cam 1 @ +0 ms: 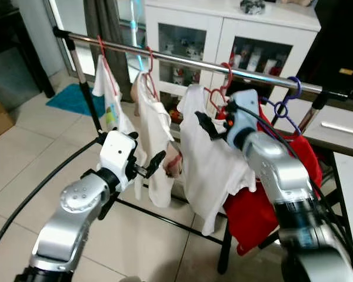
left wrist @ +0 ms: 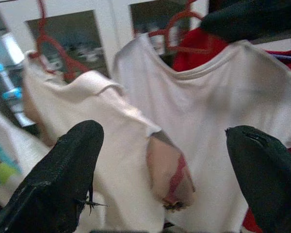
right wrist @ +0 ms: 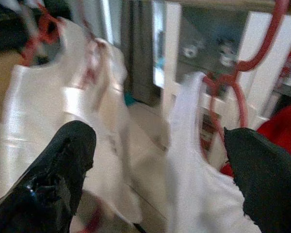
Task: Hang hanger
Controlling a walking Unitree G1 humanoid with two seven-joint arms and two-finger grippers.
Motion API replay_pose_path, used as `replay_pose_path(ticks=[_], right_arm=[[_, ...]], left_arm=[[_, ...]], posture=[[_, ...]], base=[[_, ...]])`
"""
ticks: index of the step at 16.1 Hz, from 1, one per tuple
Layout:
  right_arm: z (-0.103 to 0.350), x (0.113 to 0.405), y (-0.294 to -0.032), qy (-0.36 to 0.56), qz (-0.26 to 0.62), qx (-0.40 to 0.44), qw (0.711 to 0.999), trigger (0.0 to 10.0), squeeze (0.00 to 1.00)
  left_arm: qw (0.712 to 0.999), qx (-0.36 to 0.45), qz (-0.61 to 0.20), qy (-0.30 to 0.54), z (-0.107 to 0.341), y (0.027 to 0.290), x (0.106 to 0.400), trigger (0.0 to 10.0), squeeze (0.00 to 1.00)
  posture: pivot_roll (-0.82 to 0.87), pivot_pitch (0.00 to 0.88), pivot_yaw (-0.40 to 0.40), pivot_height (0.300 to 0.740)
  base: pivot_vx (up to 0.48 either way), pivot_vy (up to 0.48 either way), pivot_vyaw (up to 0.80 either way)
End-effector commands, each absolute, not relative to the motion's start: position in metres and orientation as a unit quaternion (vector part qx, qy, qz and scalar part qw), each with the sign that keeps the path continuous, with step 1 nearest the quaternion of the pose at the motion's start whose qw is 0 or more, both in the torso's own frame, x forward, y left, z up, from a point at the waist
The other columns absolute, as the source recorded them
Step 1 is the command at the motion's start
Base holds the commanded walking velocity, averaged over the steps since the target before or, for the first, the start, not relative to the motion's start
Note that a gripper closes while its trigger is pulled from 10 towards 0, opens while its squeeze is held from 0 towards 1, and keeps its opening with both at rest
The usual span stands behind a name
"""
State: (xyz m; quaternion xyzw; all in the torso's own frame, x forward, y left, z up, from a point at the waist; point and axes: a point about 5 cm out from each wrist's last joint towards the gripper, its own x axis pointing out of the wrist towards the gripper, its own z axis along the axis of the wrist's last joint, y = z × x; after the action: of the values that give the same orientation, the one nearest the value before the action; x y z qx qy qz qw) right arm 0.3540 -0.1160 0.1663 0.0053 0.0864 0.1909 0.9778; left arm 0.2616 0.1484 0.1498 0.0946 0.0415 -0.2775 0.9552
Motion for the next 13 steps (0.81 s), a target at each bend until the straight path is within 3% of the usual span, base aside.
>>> replay_pose_path(ticks=[1, 6, 13], right_arm=[[0.169, 0.361, -0.119, 0.083, 0.18, -0.004, 0.98, 10.0, 0.0], [0.17, 0.388, -0.12, 0.097, 0.139, -0.005, 0.986, 10.0, 0.0], [0.162, 0.404, -0.117, 0.136, 0.128, 0.01, 0.982, 10.0, 0.0]], left_arm=[[0.95, 0.095, -0.297, 0.023, 0.159, 0.147, 0.261, 10.0, 0.0], [0.938, 0.096, -0.332, 0.027, 0.16, 0.145, 0.254, 10.0, 0.0], [0.929, 0.103, -0.353, 0.03, 0.161, 0.144, 0.255, 10.0, 0.0]], posture=[[-0.02, 0.0, -0.02, 0.74], [0.0, 0.0, -0.036, 0.74], [0.01, 0.0, -0.033, 0.74]], base=[[0.0, 0.0, 0.0], [0.0, 0.0, 0.0], [0.0, 0.0, 0.0]])
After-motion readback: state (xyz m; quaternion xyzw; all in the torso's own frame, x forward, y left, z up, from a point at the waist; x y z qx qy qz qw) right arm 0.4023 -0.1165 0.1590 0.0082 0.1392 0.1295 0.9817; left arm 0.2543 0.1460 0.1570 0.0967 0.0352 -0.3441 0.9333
